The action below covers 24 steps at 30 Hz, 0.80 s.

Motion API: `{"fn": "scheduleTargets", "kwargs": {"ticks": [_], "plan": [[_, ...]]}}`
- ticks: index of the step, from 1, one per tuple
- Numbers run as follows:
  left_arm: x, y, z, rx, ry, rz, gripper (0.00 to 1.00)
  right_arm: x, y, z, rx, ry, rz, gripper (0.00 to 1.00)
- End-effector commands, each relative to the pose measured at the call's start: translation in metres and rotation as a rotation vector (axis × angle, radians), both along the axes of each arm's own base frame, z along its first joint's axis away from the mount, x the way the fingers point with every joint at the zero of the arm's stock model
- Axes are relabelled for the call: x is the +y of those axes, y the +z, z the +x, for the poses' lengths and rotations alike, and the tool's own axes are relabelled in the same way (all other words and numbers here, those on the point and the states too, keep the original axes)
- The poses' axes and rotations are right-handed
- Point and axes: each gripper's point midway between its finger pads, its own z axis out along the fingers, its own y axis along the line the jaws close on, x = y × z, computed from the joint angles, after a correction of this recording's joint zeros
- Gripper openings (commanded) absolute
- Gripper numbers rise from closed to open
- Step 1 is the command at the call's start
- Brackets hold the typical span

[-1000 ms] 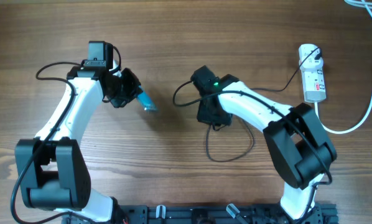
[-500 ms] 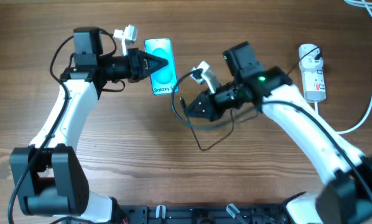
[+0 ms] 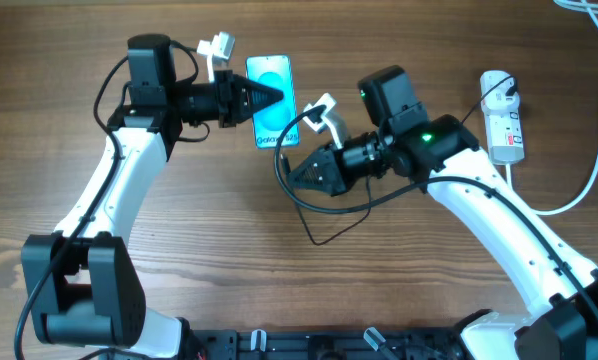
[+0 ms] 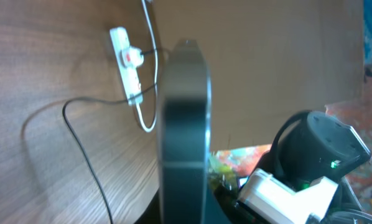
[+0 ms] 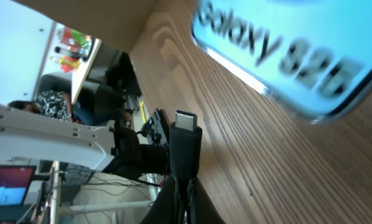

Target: Plug charger to phone and switch on socket

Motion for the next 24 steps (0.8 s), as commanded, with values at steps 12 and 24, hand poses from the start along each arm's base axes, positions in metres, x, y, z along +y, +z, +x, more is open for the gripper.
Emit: {"fn": "scheduleTargets", "kwargs": {"ticks": [12, 24], "plan": [[-0.002, 0.02, 0.003, -0.121, 0.012, 0.008, 0.04, -0.001, -0.007, 0.021, -0.004, -0.163, -0.116, 0.04], [-0.011, 0.017, -0.004, -0.201, -0.035, 0.025, 0.04, 0.001, -0.007, 0.018, -0.106, -0.159, -0.227, 0.04]]}}
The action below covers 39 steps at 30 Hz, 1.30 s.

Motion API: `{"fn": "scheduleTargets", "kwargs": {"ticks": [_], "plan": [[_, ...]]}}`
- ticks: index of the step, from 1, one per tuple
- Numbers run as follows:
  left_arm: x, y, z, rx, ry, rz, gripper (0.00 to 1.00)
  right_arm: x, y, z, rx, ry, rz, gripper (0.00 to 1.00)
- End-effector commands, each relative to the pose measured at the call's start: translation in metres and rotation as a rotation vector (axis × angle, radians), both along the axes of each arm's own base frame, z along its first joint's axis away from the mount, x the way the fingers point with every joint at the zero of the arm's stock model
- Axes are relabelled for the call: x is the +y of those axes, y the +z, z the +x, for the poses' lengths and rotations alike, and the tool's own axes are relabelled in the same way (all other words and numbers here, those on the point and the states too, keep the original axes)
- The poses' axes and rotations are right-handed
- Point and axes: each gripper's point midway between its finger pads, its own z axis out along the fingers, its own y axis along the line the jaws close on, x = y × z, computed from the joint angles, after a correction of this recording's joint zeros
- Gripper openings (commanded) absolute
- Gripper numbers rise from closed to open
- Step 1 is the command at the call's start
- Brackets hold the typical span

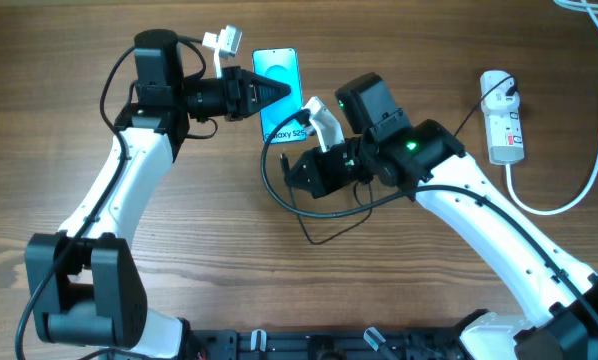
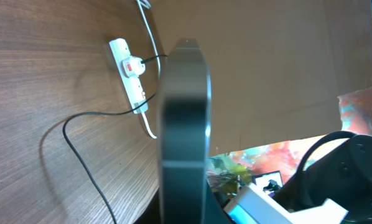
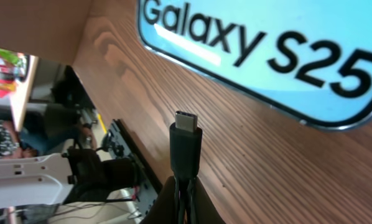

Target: Plug charger to phone and switch on socket

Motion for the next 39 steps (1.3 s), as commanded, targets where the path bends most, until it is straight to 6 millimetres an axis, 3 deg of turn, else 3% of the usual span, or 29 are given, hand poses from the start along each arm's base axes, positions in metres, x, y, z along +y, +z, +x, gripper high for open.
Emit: {"fn": "scheduleTargets", "kwargs": {"ticks": [1, 9, 17, 22, 39], "plan": [[-0.001, 0.014, -0.008, -0.095, -0.033, 0.002, 0.04, -0.003, 0.008, 0.012, -0.091, -0.017, -0.036, 0.04], [-0.001, 0.012, -0.01, -0.07, -0.034, -0.001, 0.04, -0.001, 0.011, 0.02, -0.131, -0.03, -0.029, 0.04], [-0.002, 0.016, -0.016, -0.06, -0.068, -0.024, 0.04, 0.0, 0.012, 0.018, -0.122, -0.026, -0.021, 0.04], [-0.002, 0.015, -0.014, 0.032, -0.045, -0.034, 0.04, 0.003, 0.015, 0.014, -0.107, -0.004, 0.006, 0.04], [-0.001, 0.013, -0.011, 0.026, -0.027, -0.022, 0.04, 0.005, 0.017, 0.016, -0.117, -0.008, 0.016, 0.04]]}}
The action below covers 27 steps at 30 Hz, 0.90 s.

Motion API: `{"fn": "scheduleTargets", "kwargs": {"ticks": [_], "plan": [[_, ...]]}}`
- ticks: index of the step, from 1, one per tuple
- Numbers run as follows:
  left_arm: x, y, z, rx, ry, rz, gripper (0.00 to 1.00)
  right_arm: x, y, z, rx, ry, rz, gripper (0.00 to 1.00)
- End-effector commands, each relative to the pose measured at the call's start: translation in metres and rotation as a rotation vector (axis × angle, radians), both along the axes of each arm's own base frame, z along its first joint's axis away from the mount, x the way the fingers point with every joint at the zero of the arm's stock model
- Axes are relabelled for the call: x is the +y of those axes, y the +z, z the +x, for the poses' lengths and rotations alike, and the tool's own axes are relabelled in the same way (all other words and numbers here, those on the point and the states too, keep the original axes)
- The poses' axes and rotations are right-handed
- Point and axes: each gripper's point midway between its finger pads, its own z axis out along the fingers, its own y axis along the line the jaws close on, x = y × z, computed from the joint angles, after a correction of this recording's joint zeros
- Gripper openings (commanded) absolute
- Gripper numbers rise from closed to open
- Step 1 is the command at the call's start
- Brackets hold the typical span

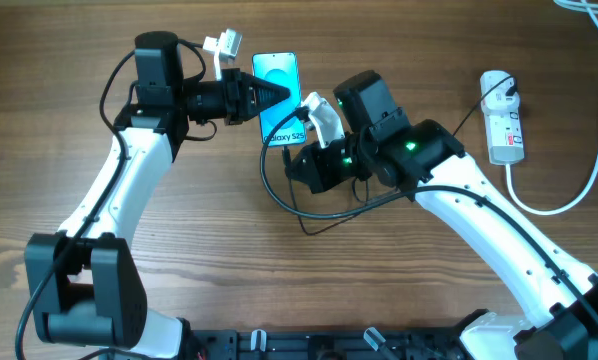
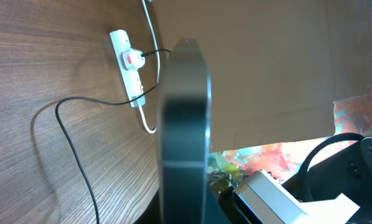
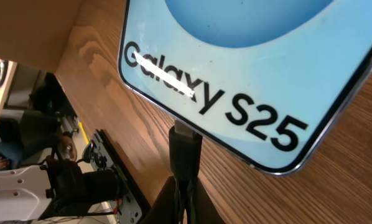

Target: Plug charger to phone and switch on socket

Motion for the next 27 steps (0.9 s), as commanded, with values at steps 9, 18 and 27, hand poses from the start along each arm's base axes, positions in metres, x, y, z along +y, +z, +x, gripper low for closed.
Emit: {"fn": "scheduleTargets", "kwargs": {"ticks": [9, 18, 27], "plan": [[-0.002, 0.017, -0.009, -0.096, -0.041, -0.014, 0.04, 0.002, 0.015, 0.009, -0.005, -0.063, 0.023, 0.04], [-0.002, 0.018, -0.009, -0.117, -0.046, -0.011, 0.04, 0.01, 0.026, 0.021, -0.036, -0.097, 0.075, 0.04], [-0.002, 0.018, -0.009, -0.117, -0.046, -0.011, 0.04, 0.005, 0.022, 0.025, -0.051, -0.122, 0.046, 0.04]]}}
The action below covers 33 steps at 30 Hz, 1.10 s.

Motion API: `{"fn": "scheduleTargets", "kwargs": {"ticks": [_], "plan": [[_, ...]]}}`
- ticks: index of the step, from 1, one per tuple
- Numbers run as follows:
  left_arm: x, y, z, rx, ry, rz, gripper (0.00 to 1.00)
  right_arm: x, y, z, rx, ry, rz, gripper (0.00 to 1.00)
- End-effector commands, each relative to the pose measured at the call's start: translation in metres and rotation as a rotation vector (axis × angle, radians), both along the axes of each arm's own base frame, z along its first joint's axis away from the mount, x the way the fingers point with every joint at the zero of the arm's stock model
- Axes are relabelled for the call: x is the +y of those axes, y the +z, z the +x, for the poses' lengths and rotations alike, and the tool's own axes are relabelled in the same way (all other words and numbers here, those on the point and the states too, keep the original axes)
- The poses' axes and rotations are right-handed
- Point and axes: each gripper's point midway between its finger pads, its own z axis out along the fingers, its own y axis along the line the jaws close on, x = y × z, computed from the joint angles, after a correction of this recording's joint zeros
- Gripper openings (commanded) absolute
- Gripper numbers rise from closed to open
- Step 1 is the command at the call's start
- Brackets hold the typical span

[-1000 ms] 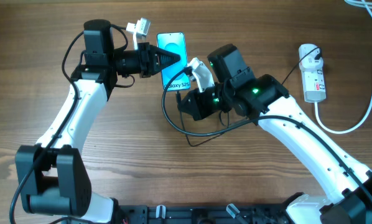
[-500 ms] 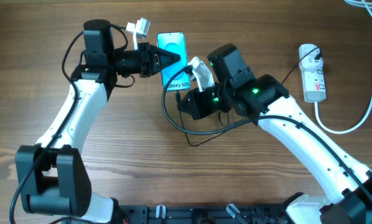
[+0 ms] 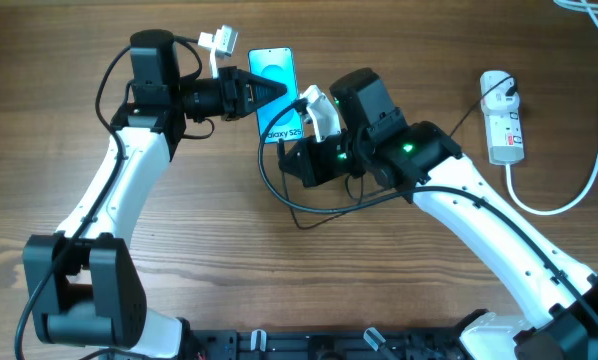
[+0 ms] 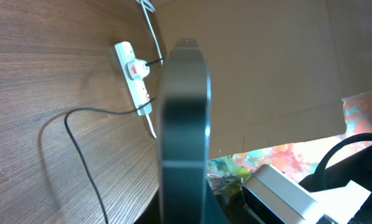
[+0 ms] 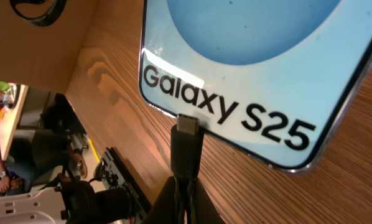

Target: Plug charger to phone and switch on socket

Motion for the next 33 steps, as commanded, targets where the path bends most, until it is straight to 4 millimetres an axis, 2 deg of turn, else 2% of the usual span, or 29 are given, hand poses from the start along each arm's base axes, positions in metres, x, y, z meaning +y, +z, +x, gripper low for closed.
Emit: {"fn": "scheduleTargets", "kwargs": {"ticks": [1, 5, 9, 15, 20, 27, 33], "plan": [[-0.006, 0.016, -0.014, -0.051, -0.061, -0.026, 0.04, -0.004, 0.012, 0.014, -0.056, -0.046, -0.006, 0.04], [-0.004, 0.011, -0.007, -0.041, -0.016, 0.003, 0.04, -0.01, 0.003, 0.003, -0.025, -0.015, -0.047, 0.04], [0.004, -0.008, 0.006, 0.019, 0.092, 0.082, 0.04, -0.017, -0.006, -0.006, -0.018, 0.031, -0.092, 0.04], [0.003, -0.013, 0.003, 0.053, 0.093, 0.09, 0.04, -0.017, -0.009, -0.022, 0.022, 0.088, -0.097, 0.04], [-0.008, -0.024, -0.007, 0.062, 0.063, 0.131, 0.04, -0.015, -0.017, -0.04, 0.052, 0.121, -0.142, 0.04], [-0.024, -0.026, -0.015, 0.063, 0.03, 0.143, 0.04, -0.025, -0.017, -0.041, 0.045, 0.092, -0.231, 0.04], [-0.032, -0.026, -0.019, 0.045, 0.004, 0.146, 0.04, -0.035, -0.019, -0.027, 0.017, 0.009, -0.3, 0.04]]}}
